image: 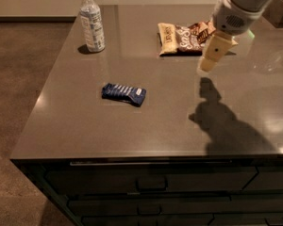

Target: Move brown chip bag near blue plastic bottle

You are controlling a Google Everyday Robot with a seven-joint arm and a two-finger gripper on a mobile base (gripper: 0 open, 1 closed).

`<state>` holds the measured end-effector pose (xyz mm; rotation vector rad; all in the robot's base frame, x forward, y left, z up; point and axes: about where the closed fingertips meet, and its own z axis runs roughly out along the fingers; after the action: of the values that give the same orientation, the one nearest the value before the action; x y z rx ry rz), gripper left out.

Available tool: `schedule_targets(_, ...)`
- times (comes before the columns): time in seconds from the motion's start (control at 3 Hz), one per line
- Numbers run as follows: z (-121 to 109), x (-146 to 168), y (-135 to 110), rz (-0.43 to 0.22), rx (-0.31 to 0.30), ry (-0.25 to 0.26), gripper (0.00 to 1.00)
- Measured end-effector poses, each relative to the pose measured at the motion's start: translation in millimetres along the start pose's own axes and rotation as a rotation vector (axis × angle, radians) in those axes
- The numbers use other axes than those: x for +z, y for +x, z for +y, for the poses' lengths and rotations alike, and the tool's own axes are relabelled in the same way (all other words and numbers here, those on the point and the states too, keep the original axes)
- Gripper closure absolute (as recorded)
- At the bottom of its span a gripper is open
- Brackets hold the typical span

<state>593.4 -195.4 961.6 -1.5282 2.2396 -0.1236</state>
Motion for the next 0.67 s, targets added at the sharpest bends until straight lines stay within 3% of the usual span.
schedule_targets(0.67,-59,59,-32,-0.086,0.142,0.033,0.0)
